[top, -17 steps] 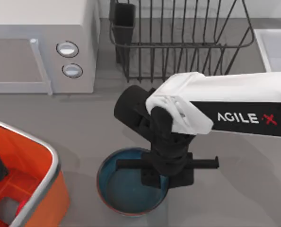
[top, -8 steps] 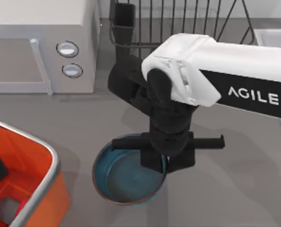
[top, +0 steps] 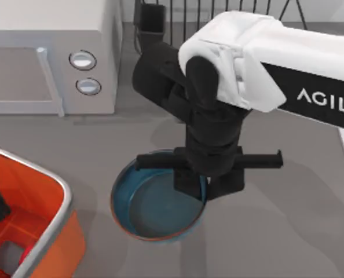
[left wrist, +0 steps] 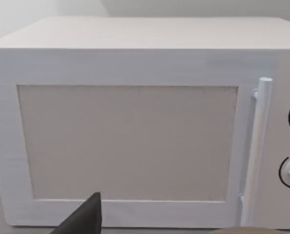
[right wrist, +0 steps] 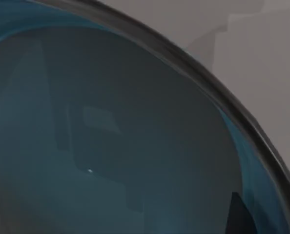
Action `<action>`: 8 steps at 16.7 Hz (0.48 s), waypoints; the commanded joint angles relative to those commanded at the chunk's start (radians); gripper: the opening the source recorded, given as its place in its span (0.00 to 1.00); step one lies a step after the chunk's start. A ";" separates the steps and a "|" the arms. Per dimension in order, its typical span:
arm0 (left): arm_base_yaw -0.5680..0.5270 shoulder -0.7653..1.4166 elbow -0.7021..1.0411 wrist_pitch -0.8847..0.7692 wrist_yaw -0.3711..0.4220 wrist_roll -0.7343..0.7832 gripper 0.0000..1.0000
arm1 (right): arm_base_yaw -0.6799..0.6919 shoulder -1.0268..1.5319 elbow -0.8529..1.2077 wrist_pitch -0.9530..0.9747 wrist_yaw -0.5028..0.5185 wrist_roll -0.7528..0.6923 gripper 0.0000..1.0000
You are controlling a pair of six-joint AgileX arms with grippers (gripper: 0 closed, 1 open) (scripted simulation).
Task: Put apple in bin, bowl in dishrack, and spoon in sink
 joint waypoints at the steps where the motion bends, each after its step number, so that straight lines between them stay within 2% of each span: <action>1: 0.000 0.000 0.000 0.000 0.000 0.000 1.00 | 0.000 -0.001 0.000 0.001 0.001 -0.001 0.00; 4: 0.000 0.000 0.000 0.000 0.000 0.000 1.00 | 0.017 -0.028 -0.005 0.060 0.055 -0.049 0.00; 8: 0.000 0.000 0.000 0.000 0.000 0.000 1.00 | 0.056 -0.110 -0.029 0.271 0.235 -0.189 0.00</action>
